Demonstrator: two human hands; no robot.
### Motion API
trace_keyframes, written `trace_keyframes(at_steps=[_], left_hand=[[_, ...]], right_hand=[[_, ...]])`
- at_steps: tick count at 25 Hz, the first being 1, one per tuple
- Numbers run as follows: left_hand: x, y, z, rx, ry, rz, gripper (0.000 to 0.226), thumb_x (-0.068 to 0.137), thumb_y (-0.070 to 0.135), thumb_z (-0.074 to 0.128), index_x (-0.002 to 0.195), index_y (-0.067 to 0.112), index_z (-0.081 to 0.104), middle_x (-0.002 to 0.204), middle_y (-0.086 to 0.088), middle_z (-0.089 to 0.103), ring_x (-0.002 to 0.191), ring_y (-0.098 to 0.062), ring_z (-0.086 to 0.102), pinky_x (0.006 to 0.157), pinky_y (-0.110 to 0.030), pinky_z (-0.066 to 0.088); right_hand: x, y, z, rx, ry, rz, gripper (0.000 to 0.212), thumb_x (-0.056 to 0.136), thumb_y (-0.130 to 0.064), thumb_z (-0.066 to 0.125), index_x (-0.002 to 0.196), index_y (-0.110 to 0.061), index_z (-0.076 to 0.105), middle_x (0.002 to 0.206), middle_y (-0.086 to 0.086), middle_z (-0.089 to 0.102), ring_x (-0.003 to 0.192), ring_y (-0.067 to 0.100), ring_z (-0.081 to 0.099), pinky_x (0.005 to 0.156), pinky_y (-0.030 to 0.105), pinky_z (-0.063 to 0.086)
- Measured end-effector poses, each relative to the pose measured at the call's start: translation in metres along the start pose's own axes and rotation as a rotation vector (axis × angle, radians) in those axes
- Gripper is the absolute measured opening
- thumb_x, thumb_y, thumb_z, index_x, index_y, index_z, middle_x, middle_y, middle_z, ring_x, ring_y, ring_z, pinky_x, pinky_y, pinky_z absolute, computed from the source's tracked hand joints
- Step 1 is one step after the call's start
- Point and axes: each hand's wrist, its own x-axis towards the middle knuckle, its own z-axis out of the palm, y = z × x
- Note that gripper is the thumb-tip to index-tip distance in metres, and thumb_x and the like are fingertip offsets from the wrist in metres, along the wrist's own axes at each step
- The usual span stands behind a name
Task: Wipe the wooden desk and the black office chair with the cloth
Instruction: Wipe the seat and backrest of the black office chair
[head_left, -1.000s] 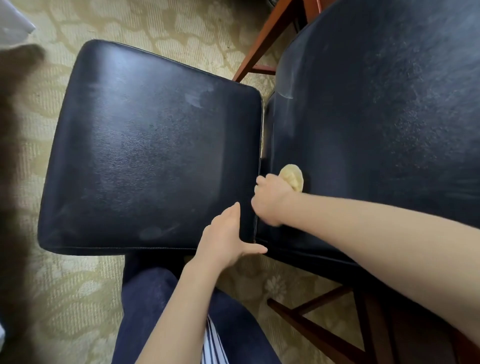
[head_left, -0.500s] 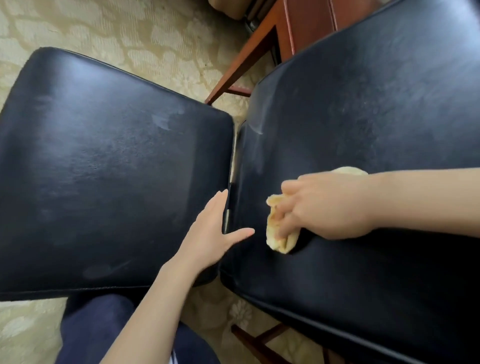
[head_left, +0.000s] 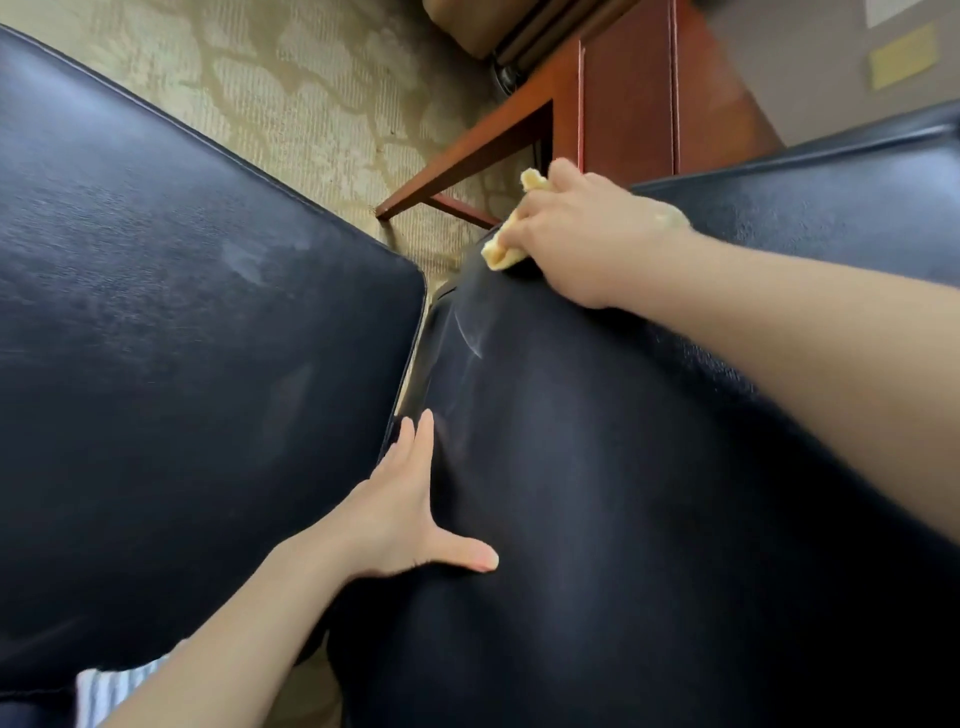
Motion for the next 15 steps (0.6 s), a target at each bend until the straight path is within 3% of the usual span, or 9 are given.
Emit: trace_keyframes(at_steps=[3, 7, 11, 15], left_hand=[[0.005, -0.003, 0.0, -0.036, -0.021, -0.002, 0.152, 0.036, 0.068, 0.077, 0.142, 0.037, -0.027, 0.156, 0.015, -0.018, 0.147, -0.014, 0.001, 0.118, -0.041, 0.017], [0.005, -0.004, 0.001, -0.028, 0.038, 0.027, 0.151, 0.034, 0.075, 0.074, 0.148, 0.034, -0.016, 0.158, 0.015, 0.002, 0.144, -0.017, 0.02, 0.114, -0.039, 0.027], [-0.001, -0.006, 0.004, 0.026, 0.084, -0.01, 0.145, 0.029, 0.081, 0.063, 0.15, 0.029, 0.003, 0.155, 0.009, 0.02, 0.138, -0.021, 0.03, 0.11, -0.039, 0.033], [-0.006, -0.001, 0.001, 0.177, 0.145, 0.009, 0.134, 0.041, 0.078, 0.069, 0.147, 0.022, 0.009, 0.154, 0.004, 0.021, 0.138, -0.021, 0.029, 0.108, -0.033, 0.031]], right_hand=[[0.028, -0.031, 0.006, -0.03, -0.026, 0.001, 0.029, 0.091, -0.018, 0.054, 0.12, -0.018, 0.058, 0.124, 0.006, 0.053, 0.115, 0.029, 0.036, 0.078, 0.034, 0.03], [0.016, -0.086, 0.017, 0.001, -0.075, -0.233, 0.025, 0.094, -0.024, 0.05, 0.115, -0.021, 0.061, 0.124, 0.003, 0.053, 0.118, 0.027, 0.038, 0.08, 0.032, 0.031], [-0.03, -0.117, 0.019, 0.023, -0.061, -0.42, 0.024, 0.097, -0.027, 0.043, 0.114, -0.024, 0.059, 0.119, -0.001, 0.053, 0.111, 0.022, 0.039, 0.075, 0.029, 0.027], [-0.07, -0.099, 0.011, 0.142, -0.083, -0.496, 0.031, 0.095, -0.021, 0.043, 0.121, -0.031, 0.054, 0.122, -0.005, 0.05, 0.102, 0.017, 0.034, 0.074, 0.027, 0.028]])
